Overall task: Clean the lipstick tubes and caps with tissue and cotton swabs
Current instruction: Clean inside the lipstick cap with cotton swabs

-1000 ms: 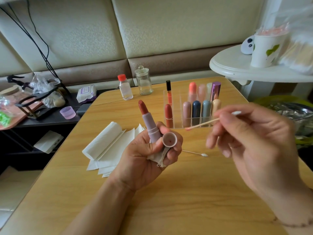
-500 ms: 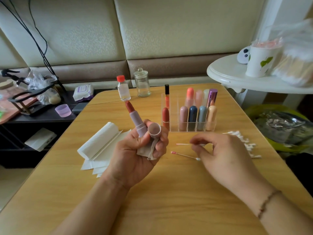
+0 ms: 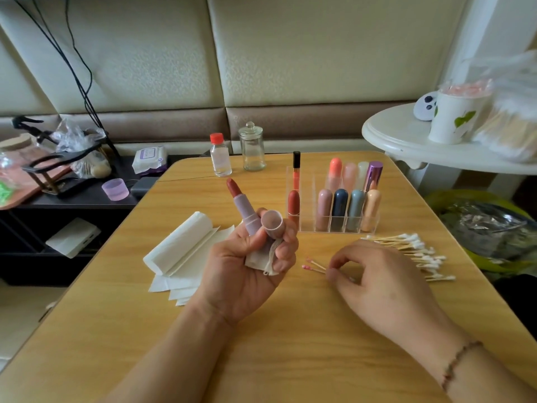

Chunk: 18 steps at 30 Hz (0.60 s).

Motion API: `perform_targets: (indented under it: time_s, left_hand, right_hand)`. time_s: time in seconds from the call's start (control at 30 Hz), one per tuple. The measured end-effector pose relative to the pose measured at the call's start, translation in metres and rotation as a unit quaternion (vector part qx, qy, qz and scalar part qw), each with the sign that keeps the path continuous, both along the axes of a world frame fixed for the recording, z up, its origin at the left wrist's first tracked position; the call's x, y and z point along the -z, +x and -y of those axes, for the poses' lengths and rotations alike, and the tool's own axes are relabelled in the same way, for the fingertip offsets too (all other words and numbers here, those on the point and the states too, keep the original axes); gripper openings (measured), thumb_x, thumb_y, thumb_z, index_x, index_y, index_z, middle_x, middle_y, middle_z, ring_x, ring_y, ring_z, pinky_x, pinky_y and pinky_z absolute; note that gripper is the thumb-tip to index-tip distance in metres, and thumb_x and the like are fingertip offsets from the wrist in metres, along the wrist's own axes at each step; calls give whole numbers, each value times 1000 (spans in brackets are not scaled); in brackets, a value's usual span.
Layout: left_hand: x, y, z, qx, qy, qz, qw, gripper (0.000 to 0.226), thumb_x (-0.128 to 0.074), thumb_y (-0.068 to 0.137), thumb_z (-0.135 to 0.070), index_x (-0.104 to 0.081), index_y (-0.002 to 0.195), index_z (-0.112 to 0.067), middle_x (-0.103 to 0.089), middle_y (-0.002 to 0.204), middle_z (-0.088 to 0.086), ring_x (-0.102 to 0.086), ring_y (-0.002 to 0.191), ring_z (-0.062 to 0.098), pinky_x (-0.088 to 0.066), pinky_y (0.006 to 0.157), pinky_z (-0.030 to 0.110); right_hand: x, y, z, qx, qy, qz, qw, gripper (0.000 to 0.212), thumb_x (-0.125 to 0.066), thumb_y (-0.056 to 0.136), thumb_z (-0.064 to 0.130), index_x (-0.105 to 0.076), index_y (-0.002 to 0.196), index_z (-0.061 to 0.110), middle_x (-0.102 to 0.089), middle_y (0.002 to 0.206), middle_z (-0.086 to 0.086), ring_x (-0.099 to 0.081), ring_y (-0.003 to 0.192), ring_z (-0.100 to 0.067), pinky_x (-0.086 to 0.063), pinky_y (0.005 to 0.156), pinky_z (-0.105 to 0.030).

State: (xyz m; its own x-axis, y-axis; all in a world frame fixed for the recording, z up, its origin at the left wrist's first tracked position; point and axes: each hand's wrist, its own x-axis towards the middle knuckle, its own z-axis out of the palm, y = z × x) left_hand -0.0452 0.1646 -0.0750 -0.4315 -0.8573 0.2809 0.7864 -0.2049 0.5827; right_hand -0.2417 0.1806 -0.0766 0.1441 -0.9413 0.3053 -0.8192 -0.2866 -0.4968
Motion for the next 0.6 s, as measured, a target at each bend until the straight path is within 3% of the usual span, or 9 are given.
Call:
perform_targets:
  time_s: [0.13, 0.27, 0.33, 0.43, 0.6]
  left_hand:
    - [-1, -2, 0, 7, -3, 9, 1000, 6, -58, 87, -1, -54, 91, -3, -56, 90, 18, -52, 71, 20, -41, 61, 26]
    - [0, -4, 0, 16, -4, 19, 1000, 4, -56, 88, 0, -55, 91, -2, -55, 90, 17, -52, 71, 21, -41, 60, 26]
    - [0, -5, -1, 21, -1, 25, 999, 6, -54, 88, 0, -56, 93, -3, -55, 90, 17, -52, 71, 21, -40, 60, 26]
    - [1, -5, -1, 25, -5, 35, 999, 7, -53, 89, 0, -55, 94, -4, -55, 89, 16, -52, 71, 21, -38, 60, 26]
    - [1, -6, -1, 33, -20, 44, 998, 5, -54, 89, 0, -54, 93, -4, -55, 90, 17, -52, 71, 21, -39, 60, 26]
  right_hand:
    - [-17, -32, 14, 72, -22, 10, 997, 16, -75, 85, 26, -69, 81, 41, -68, 97, 19, -49, 61, 0, -35, 54, -23]
    - [-27, -65, 26, 154, 36, -149, 976, 19, -65, 95, 30, -69, 92, 48, -61, 117, 21, -57, 99, -11, -39, 60, -27]
    - [-23, -65, 29, 138, 67, -162, 975, 14, -65, 94, 37, -69, 93, 51, -60, 118, 23, -55, 104, -9, -42, 63, -28]
    - [-22, -59, 31, 124, 86, -159, 976, 6, -68, 91, 44, -67, 90, 51, -61, 116, 24, -54, 98, -7, -42, 59, -25]
    - [-22, -57, 28, 108, 66, -185, 975, 8, -66, 92, 41, -62, 86, 44, -58, 106, 26, -44, 104, -7, -36, 68, -29]
